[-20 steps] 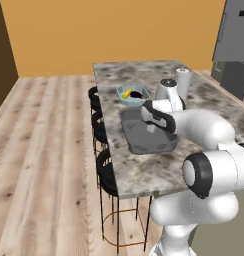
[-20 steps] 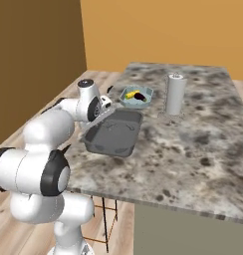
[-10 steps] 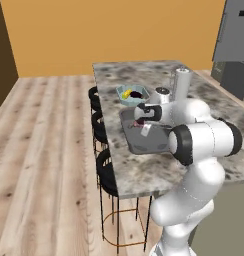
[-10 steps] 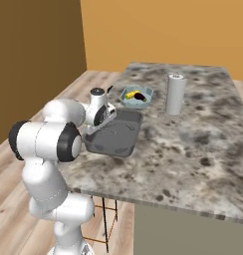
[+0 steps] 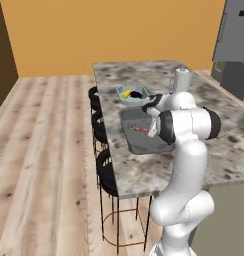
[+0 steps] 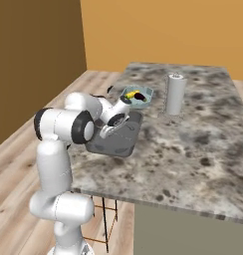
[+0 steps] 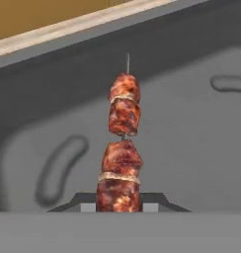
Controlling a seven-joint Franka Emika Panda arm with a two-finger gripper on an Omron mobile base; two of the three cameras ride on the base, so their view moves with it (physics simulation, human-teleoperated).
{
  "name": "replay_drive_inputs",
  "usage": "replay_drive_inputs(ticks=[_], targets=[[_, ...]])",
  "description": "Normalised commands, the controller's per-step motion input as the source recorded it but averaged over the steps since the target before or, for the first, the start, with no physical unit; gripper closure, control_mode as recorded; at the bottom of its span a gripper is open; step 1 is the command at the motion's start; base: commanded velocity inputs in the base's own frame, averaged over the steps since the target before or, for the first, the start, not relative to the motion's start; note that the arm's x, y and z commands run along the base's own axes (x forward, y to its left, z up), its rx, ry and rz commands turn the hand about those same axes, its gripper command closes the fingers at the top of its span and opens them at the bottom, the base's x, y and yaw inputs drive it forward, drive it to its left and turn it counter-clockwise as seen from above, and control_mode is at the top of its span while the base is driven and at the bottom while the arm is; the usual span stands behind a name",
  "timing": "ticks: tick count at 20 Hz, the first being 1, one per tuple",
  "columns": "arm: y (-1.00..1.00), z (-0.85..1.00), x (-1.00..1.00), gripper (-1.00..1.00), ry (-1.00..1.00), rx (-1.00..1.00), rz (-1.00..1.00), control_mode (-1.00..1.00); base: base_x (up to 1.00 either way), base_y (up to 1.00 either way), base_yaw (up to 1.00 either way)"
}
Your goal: Place the cold items (eggplant and corn) from the fridge in one tupperware on the dining counter. Place the warm items (kebab skewer and hot dog) in the stove area in another tupperware.
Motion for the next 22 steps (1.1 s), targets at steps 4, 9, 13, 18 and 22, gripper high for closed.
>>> replay_drive_inputs(ticks=[4, 9, 13, 18, 22], targets=[[0.01, -0.31, 0.47, 1.0, 0.0, 0.14, 0.02, -1.0, 0.0, 0.0, 0.0], [0.05, -0.28, 0.42, -1.0, 0.0, 0.09, 0.0, -1.0, 0.0, 0.0, 0.0], [0.02, -0.04, 0.23, -1.0, -0.03, 0.11, 0.0, -1.0, 0.0, 0.0, 0.0], [0.14, 0.0, 0.2, -1.0, -0.14, 0.12, 0.0, -1.0, 0.0, 0.0, 0.0], [0.13, 0.61, -0.12, -1.0, -0.17, 0.06, -0.07, -1.0, 0.0, 0.0, 0.0]])
